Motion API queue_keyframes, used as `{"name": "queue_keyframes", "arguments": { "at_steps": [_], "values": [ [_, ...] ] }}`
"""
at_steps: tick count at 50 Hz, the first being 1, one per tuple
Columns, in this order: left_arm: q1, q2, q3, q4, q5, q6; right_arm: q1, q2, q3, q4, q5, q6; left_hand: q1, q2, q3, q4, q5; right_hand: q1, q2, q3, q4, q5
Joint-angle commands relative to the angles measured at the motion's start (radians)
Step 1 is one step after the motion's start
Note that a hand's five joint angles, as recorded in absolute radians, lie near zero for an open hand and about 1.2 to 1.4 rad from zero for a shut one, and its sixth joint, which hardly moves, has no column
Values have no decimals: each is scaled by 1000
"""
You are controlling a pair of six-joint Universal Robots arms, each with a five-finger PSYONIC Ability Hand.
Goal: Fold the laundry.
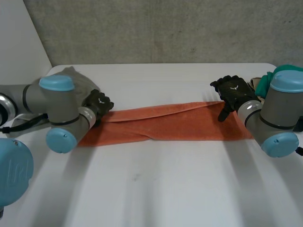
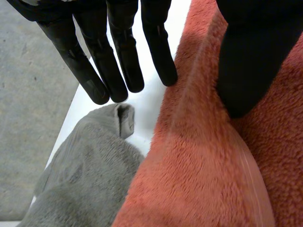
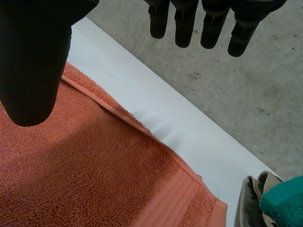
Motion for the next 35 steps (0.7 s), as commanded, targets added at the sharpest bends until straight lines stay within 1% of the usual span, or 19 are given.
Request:
{"name": "queue_keyframes", "arguments": {
  "at_steps": [1,6,7,10,11,13,18,19,21,22,26,30,32,33,34,35],
  "values": [
    [10,3,11,13,-35,-2,0,-1,0,0,0,3,619,623,628,630,635,-50,-37,-29,-32,-48],
    [9,60,-5,19,-79,6,-6,-6,-8,5,0,17,619,623,629,630,635,-50,-37,-29,-32,-48],
    [4,102,-18,13,-90,8,-9,-9,-17,8,-3,19,619,623,629,630,635,-50,-37,-29,-32,-48],
    [-11,179,-70,5,-87,8,-10,-12,-44,15,-14,16,619,623,629,630,635,-50,-37,-29,-32,-48],
    [-26,240,-122,-2,-84,9,-10,-15,-64,35,-31,13,619,623,629,630,635,-50,-37,-29,-32,-48],
    [-39,303,-181,-4,-81,14,-10,-15,-86,70,-52,6,619,623,629,630,635,-50,-37,-29,-32,-48],
    [-53,504,-356,17,-59,43,-5,9,-176,183,-129,-69,619,623,629,630,635,-50,-37,-29,-32,-48],
    [-48,581,-411,30,-46,51,-3,26,-208,216,-149,-108,619,623,629,630,635,-50,-37,-29,-32,-48],
    [-45,658,-460,40,-30,52,0,46,-239,245,-161,-144,619,623,629,630,635,-50,-37,-29,-32,-48],
    [-40,731,-504,54,-11,52,4,68,-265,279,-170,-180,619,623,629,630,635,-50,-37,-29,-32,-48],
    [-20,871,-583,94,25,38,10,126,-320,344,-170,-271,619,623,629,630,635,-50,-37,-29,-32,-48],
    [-7,952,-630,106,48,11,7,173,-357,353,-163,-332,619,623,629,630,635,-50,-37,-29,-32,-48],
    [-3,974,-646,105,53,-3,7,195,-373,342,-155,-337,619,623,629,630,635,-50,-37,-29,-32,-48],
    [-2,983,-654,105,56,-11,7,204,-383,335,-151,-337,619,623,629,630,635,0,13,21,17,1],
    [0,1000,-667,111,62,-24,7,226,-397,312,-144,-333,619,623,629,630,635,218,231,239,236,220],
    [0,1005,-673,111,63,-31,9,233,-405,301,-143,-328,619,623,629,630,635,360,373,381,378,362]
  ]
}}
